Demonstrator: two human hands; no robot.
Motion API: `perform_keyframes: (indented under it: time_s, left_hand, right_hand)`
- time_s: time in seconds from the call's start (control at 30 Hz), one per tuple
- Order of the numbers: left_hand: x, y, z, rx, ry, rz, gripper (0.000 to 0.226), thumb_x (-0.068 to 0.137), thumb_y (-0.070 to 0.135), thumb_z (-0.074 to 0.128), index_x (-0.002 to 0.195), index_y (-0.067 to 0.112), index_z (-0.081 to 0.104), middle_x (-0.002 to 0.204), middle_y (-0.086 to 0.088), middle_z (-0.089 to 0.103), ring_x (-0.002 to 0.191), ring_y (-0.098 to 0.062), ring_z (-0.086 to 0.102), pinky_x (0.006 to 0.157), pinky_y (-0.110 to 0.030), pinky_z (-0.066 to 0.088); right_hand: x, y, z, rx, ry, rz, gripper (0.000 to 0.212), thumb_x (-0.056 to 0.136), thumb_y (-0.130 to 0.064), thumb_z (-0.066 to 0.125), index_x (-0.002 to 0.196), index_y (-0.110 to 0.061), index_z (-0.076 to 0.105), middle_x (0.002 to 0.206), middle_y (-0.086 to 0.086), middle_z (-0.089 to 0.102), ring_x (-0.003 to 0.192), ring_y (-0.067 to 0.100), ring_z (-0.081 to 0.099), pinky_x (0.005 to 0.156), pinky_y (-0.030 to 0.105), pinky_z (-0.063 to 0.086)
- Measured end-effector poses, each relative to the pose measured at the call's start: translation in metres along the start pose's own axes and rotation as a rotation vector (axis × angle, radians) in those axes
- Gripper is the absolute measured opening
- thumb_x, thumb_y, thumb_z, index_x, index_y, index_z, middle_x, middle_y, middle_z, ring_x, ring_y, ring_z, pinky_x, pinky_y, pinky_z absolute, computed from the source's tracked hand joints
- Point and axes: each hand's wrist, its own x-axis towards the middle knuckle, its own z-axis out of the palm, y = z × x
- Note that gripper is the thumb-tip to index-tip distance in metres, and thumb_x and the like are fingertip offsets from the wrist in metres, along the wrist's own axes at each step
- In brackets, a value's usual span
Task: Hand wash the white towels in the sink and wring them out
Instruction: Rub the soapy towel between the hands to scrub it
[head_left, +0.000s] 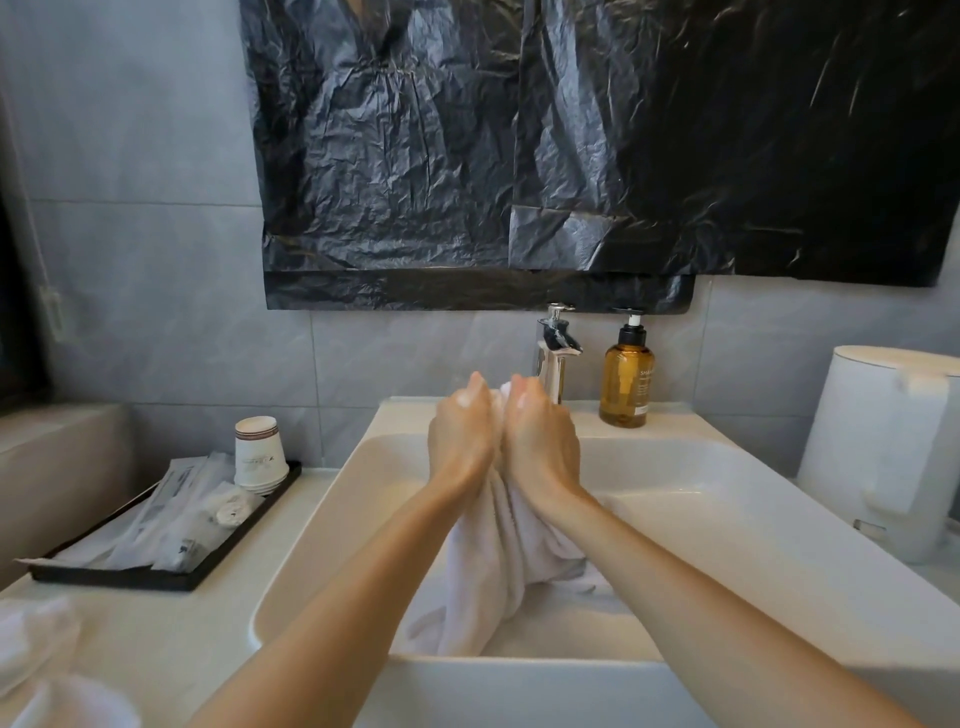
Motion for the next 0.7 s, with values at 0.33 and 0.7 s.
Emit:
perform_keyframes:
  time_s: [0.33,0.7]
  left_hand:
    - [0.006,-0.001,-0.008,-0.180,-0.016,-0.087,0.042,0.096,0.026,0.044,0.055,0.021,0.045,0.058,0.007,0.048,0.069,-0.020,0.040,0.065,-0.034,0.034]
    - [0.000,0.003,-0.009,-0.270,-0.064,-0.165,0.046,0.098,0.025,0.047,0.052,0.022,0.047,0.049,0.012,0.048,0.062,-0.016,0.042,0.058,-0.032,0.034]
  right_hand:
    - [-0.017,-0.008,0.001,0.091,-0.079,-0.057,0.036,0.104,-0.035,0.026,0.090,-0.011,0.048,0.094,0.020,0.063,0.092,0.037,0.057,0.072,0.041,0.040]
    - [-0.011,-0.003,0.004,0.093,-0.068,-0.052,0.036,0.104,-0.035,0.025,0.081,-0.014,0.043,0.088,0.020,0.061,0.088,0.037,0.056,0.069,0.041,0.038]
